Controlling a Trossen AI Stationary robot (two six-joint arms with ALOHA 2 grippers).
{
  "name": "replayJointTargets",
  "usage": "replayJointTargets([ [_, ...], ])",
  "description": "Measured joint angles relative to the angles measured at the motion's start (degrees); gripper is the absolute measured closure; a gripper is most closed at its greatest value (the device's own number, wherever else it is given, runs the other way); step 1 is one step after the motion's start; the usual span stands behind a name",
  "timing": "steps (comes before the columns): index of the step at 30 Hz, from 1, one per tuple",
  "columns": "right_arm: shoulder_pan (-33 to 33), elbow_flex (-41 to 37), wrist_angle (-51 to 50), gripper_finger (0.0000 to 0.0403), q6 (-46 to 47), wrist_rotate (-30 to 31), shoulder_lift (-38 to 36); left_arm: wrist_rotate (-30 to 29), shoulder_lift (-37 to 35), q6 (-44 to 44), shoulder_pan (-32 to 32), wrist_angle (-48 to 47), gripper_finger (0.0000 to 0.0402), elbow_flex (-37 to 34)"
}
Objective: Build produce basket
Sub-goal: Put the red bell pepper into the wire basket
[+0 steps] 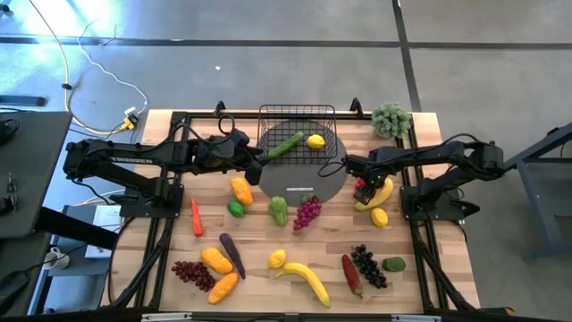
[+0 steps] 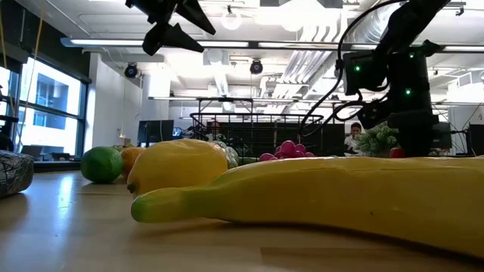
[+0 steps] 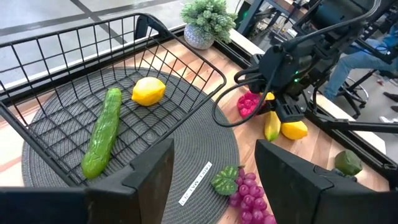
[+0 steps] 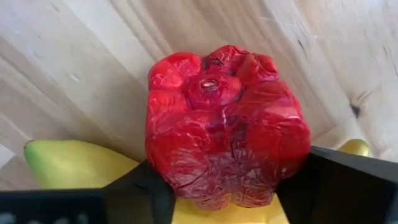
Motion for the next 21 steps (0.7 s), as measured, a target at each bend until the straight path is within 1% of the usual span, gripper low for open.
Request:
replayJointTargets([
  [1, 0.0, 0.0, 0.0, 0.0233, 0.5, 0.0, 0.0, 0.0, 0.0, 0.5, 0.1, 0.0, 0.0186, 0.0],
  [7, 0.0, 0.9, -0.5, 0.0233, 2.7, -0.9, -0.1, 0.0, 0.0, 2.3, 1.8, 0.0, 0.0186, 0.0],
  [11, 0.3, 4.1, -3.1, 0.0233, 5.3, -2.0, -0.1, 0.0, 0.0, 3.7, 3.3, 0.0, 0.0186, 0.0],
  [21, 2.8, 14.4, -9.0, 0.0233, 11.4, -2.1, -0.1, 0.2, 0.0, 3.9, 7.5, -0.1, 0.0186, 0.0],
])
